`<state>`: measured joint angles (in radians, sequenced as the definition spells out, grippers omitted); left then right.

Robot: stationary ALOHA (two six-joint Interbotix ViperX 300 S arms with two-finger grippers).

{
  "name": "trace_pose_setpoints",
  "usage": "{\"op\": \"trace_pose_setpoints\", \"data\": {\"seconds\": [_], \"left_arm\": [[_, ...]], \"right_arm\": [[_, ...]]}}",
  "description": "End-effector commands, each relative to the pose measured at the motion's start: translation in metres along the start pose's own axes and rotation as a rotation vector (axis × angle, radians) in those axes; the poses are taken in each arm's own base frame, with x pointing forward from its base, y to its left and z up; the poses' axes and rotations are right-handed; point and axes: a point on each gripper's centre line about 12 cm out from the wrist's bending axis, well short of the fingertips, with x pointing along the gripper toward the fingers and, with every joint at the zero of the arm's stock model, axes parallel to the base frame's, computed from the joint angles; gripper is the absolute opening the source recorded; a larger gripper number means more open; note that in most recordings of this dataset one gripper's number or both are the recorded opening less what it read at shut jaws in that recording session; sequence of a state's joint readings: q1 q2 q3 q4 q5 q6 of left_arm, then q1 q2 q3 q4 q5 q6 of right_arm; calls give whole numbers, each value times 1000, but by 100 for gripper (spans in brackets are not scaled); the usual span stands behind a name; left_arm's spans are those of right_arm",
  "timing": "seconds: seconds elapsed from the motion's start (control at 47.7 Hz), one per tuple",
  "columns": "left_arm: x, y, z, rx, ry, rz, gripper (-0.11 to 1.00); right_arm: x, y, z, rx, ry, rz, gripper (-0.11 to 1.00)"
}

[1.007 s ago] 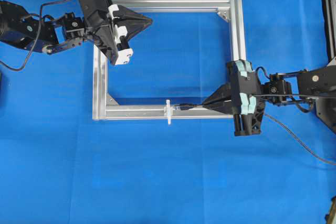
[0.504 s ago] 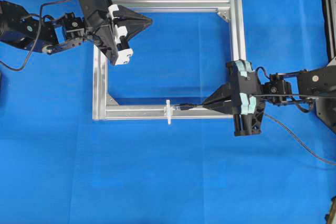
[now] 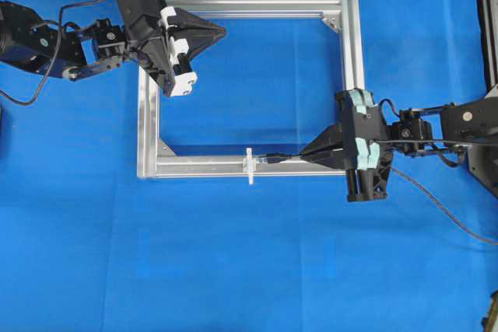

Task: Insert the wire through the string loop located in the center.
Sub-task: 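Push the USB plug leftward through the white zip-tie loop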

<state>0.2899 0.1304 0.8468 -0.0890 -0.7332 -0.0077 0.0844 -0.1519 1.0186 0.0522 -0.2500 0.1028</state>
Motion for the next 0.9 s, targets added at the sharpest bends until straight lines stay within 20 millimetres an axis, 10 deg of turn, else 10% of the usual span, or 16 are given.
{"op": "trace_pose_setpoints", "data": {"seconds": [0.0, 0.881], "left_arm": [[-2, 0, 13, 1, -41, -3, 0], [-1, -1, 15, -5, -44, -4, 0]], "right_arm": [[-3, 1, 9, 2, -33, 4, -2], [46, 11, 42, -5, -55, 17, -2]]}}
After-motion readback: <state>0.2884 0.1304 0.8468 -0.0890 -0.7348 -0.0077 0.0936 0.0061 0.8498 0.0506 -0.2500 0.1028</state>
